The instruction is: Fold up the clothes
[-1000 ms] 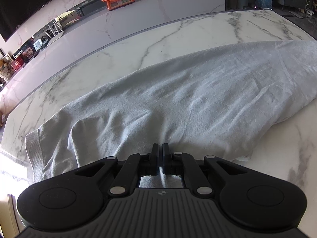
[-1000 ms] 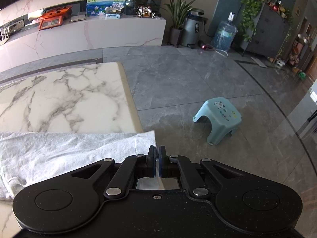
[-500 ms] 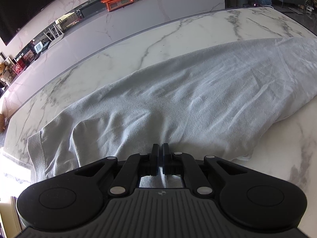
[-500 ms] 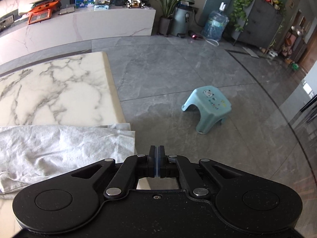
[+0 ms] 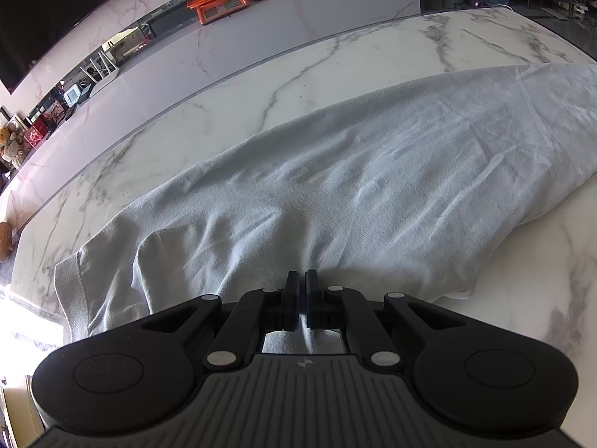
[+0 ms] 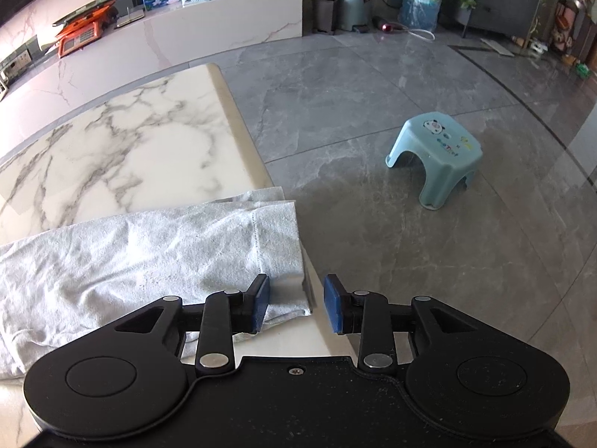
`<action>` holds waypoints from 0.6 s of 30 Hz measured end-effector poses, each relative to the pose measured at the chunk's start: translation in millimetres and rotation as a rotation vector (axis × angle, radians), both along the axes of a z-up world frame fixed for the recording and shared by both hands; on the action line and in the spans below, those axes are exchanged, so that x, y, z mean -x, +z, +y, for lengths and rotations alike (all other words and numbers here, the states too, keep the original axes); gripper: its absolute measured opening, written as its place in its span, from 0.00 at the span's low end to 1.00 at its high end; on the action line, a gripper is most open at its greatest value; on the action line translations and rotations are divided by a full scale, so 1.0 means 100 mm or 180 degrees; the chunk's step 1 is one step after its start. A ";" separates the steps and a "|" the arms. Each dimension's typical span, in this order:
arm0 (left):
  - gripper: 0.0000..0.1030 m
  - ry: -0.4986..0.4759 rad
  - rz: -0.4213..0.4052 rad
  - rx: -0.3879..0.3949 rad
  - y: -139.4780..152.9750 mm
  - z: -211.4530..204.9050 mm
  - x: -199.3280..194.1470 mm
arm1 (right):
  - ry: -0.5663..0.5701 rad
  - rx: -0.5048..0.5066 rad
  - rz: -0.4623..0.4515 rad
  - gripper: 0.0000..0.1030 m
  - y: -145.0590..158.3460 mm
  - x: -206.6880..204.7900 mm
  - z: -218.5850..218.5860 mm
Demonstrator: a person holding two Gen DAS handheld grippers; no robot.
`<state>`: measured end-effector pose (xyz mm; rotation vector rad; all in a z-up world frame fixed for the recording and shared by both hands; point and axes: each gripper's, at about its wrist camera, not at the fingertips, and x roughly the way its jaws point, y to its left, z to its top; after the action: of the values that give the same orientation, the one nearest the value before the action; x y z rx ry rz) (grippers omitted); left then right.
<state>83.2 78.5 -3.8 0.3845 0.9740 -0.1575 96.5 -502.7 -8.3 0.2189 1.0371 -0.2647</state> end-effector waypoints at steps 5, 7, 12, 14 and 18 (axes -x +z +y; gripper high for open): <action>0.02 -0.0004 0.0004 -0.0003 0.00 0.00 -0.01 | 0.0061 0.0185 0.0001 0.02 0.00 -0.06 0.04; 0.02 -0.0006 0.0007 -0.0009 0.00 0.00 -0.02 | 0.0023 0.0379 -0.0051 0.00 0.04 -0.08 0.03; 0.02 -0.0005 0.0016 -0.0010 0.00 -0.01 -0.02 | -0.0037 0.0385 0.0054 0.00 0.02 -0.15 -0.04; 0.02 -0.0010 0.0017 -0.0011 0.01 0.01 -0.03 | 0.0004 0.0359 0.0249 0.00 -0.06 -0.18 -0.03; 0.02 -0.0017 0.0015 -0.0030 0.01 0.01 -0.02 | -0.0231 0.0553 0.0234 0.09 -0.04 -0.18 -0.09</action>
<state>85.4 79.5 -3.2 0.3955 0.9787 -0.1588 115.0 -511.9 -12.5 0.0902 1.0739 -0.4293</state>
